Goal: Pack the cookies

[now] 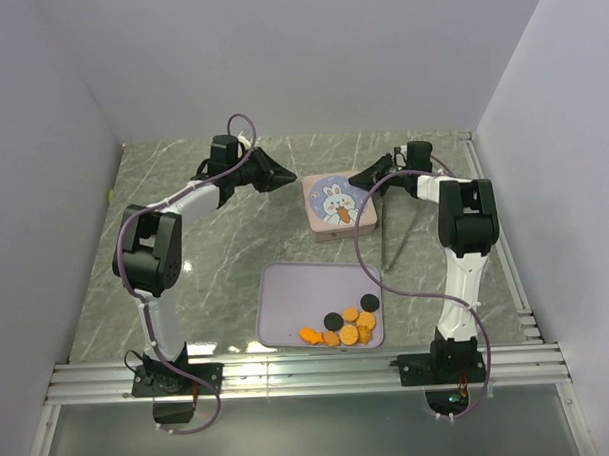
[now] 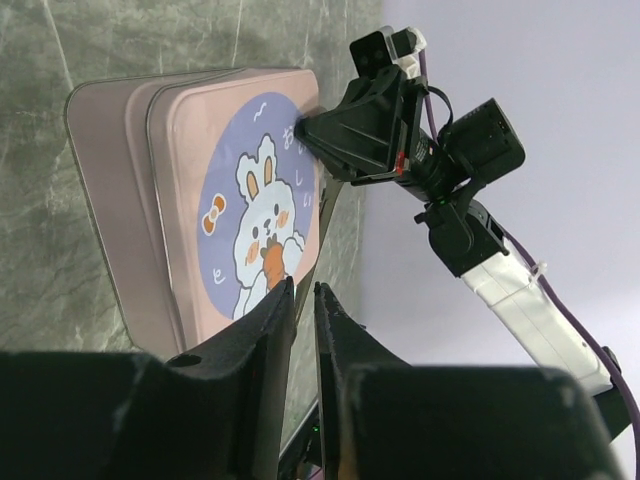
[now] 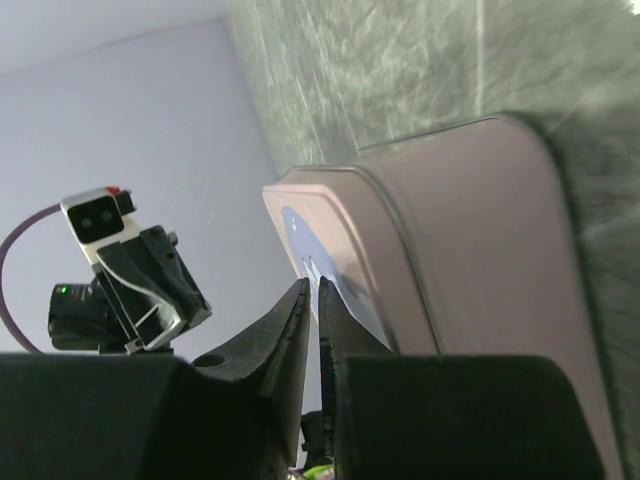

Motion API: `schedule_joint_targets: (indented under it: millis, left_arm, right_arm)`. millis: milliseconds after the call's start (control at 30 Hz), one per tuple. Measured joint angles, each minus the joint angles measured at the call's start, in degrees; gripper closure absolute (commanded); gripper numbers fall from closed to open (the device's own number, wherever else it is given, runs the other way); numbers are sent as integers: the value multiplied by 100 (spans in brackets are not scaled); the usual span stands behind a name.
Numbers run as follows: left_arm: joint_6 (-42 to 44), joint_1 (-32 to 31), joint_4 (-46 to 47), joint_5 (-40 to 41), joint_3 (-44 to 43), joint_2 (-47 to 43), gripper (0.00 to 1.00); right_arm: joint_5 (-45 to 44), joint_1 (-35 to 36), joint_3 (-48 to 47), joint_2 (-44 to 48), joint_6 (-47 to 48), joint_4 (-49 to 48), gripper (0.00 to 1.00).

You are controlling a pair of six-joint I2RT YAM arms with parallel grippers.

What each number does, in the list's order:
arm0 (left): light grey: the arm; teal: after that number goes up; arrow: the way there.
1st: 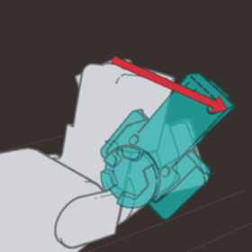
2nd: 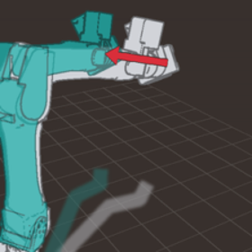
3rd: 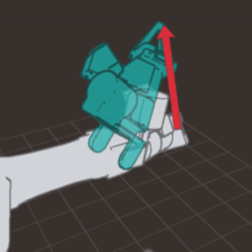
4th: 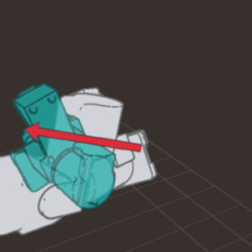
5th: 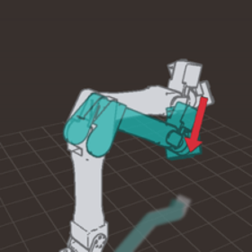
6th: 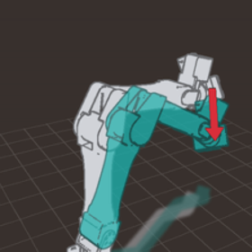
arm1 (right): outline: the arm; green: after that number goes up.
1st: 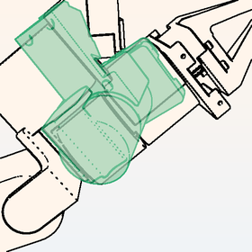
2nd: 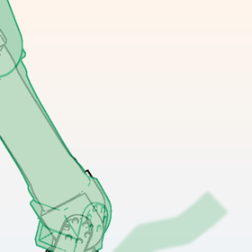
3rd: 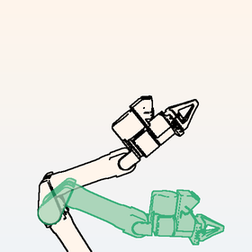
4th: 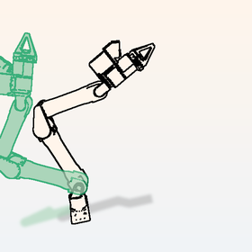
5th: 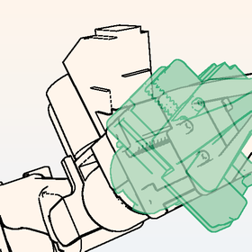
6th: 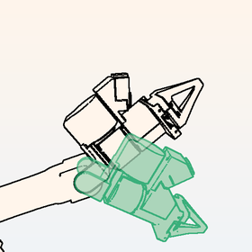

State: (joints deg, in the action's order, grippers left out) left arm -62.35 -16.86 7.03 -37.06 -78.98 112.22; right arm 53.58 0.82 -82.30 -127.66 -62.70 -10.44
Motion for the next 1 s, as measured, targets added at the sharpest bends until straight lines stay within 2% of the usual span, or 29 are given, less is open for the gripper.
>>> schedule_joint_targets:
  millis: [133, 300, 500, 567, 700, 833, 1000]
  left_arm:
    - [15, 2, -11, 7, 0, -2, 79]
    - [17, 0, -122, 46, -212, 13, 78]
    - [195, 35, -304, 94, -820, 17, 77]
    - [345, 63, -350, 105, -935, 9, 74]
    - [719, 199, -564, 245, -745, -203, 63]
    - [1106, 527, -844, 487, 151, -1158, 53]
    - [1790, 1043, -1257, 1036, 960, -2758, 48]
  right_arm:
    - [-33, -24, -50, 17, 127, 160, 84]
    - [-72, -22, -205, 356, 393, 678, 78]
    - [-177, 2, -251, 1513, 697, 1106, 62]
    - [-262, 22, -321, 1941, 907, 1338, 56]
    - [-601, 195, -326, 2924, 1499, 1969, 52]
    - [-1106, 654, -267, 3777, 2317, 2796, 51]
    - [-1759, 1416, 365, 4577, 3032, 3613, 49]
